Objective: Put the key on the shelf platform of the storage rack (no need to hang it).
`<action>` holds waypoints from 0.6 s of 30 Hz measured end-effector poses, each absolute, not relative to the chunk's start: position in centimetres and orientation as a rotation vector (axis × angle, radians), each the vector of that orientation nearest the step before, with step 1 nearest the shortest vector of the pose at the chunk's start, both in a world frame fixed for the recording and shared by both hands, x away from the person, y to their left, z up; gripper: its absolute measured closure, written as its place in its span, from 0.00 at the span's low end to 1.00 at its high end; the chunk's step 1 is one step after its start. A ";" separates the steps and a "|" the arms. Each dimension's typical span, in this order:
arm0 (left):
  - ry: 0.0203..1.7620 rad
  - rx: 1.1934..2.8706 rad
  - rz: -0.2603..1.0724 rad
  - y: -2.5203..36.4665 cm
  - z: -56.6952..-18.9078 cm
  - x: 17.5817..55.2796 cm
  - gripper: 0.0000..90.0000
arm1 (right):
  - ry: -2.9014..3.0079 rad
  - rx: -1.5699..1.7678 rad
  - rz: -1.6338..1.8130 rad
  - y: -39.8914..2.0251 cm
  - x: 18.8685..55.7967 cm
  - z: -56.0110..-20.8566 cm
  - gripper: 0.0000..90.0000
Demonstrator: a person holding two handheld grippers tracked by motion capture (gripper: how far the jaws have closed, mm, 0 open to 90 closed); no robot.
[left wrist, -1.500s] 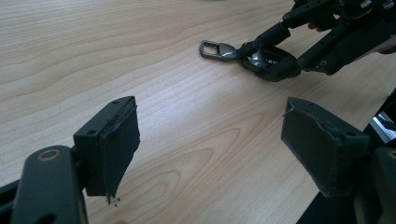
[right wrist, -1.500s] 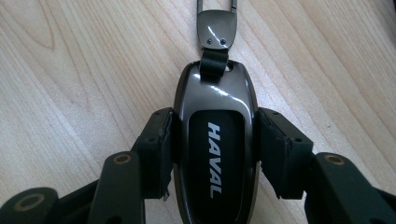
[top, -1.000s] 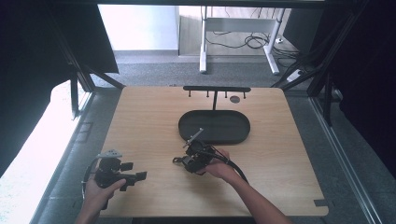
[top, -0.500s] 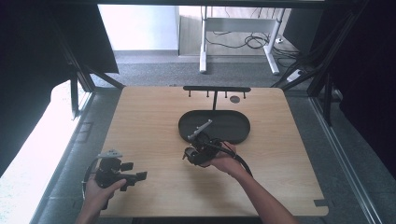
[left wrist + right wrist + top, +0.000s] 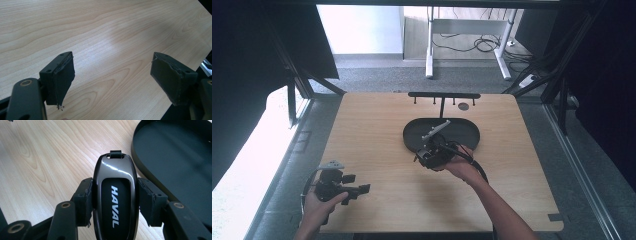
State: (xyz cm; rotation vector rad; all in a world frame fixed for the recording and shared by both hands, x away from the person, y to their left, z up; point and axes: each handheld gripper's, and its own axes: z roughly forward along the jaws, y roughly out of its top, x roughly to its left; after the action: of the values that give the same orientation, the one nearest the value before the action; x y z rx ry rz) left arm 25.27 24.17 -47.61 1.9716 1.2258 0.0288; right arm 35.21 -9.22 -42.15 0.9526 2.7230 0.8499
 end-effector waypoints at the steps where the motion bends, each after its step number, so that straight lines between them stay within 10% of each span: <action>1: 1.226 1.972 0.028 24.2 -47.6 25.3 0.22 | 2.721 0.954 0.852 -9.3 35.3 -42.1 0.55; 18: 1.220 1.968 0.031 24.3 -47.5 25.2 0.22 | 2.653 1.017 0.847 -10.7 37.0 -41.3 0.55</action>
State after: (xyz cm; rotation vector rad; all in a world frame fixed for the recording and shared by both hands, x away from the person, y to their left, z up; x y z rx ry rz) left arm 25.24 24.33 -47.48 1.9681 1.2202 0.0313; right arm 37.00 -10.68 -41.30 1.0168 2.6530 0.8475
